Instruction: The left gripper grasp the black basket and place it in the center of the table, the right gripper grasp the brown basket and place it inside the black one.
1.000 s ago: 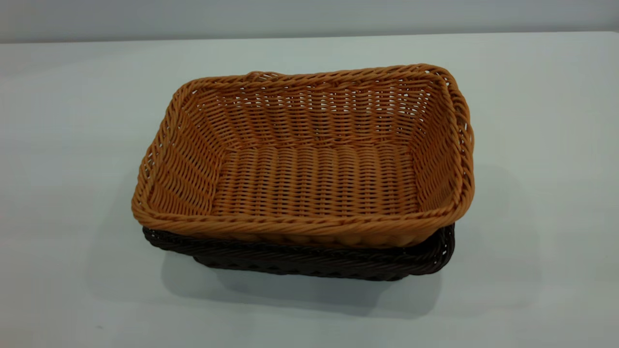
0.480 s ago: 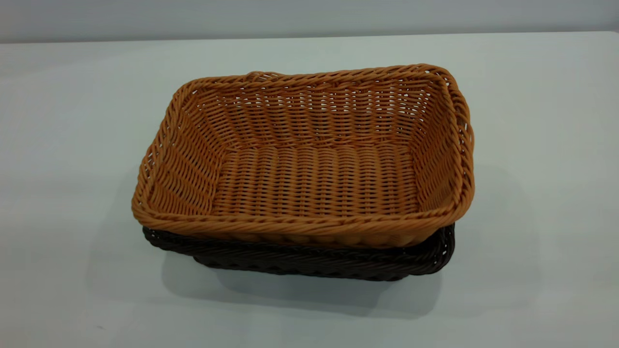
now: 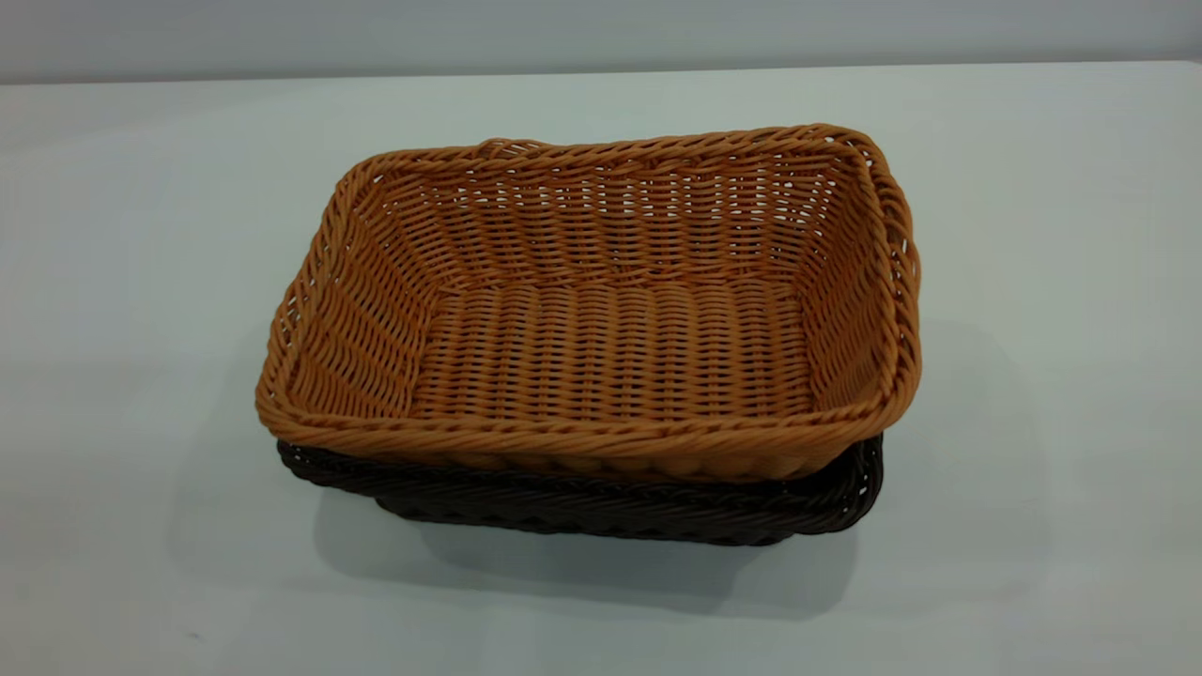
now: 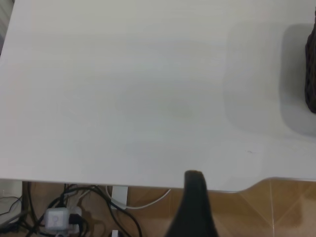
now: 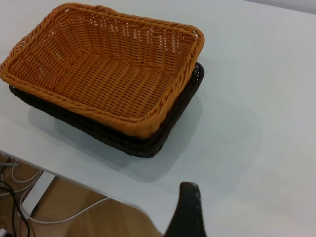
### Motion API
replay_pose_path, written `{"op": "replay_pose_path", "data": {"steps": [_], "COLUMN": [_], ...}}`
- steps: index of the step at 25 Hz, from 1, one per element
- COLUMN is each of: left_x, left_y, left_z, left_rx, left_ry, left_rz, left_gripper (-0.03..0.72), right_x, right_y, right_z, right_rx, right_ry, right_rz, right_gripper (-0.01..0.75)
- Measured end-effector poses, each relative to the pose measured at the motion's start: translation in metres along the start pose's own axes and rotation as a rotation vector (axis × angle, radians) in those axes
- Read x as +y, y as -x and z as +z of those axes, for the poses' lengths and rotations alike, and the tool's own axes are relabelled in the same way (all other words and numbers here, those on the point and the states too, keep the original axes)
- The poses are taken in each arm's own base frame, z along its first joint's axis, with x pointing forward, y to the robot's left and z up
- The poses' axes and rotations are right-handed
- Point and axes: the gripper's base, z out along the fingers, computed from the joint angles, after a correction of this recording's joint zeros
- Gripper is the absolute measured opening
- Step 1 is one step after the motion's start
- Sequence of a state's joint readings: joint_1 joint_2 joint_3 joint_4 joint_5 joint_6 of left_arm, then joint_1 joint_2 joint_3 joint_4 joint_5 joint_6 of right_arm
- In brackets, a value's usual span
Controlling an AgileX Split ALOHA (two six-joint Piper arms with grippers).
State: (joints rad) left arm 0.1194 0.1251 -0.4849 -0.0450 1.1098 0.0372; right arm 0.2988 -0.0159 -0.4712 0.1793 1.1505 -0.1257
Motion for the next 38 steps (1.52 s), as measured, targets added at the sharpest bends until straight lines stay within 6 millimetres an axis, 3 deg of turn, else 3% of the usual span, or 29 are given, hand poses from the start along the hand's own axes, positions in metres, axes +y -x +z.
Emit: {"op": "replay_pose_path", "data": {"steps": [11,28,38], "left_x": [0.001,0.001,0.001], "left_y": [-0.013,-0.015,-0.015], "left_z": [-0.011,-0.013,-0.013], "left_rx": [-0.117,-0.137,-0.137], "left_ry": [-0.118,-0.093,-0.094], "left_rz": [0.106,0.081,0.079], "left_gripper": [0.549,0.548,0.548], "right_x": [0.0,0.0,-0.001], "right_y": [0.0,0.0,0.002], "right_z": [0.0,0.0,0.004], "right_rx": [0.0,0.0,-0.015], "right_ry": [0.0,0.0,-0.289], "right_rz": [0.0,0.001,0.208], "right_gripper": [0.563,0.563,0.563]}}
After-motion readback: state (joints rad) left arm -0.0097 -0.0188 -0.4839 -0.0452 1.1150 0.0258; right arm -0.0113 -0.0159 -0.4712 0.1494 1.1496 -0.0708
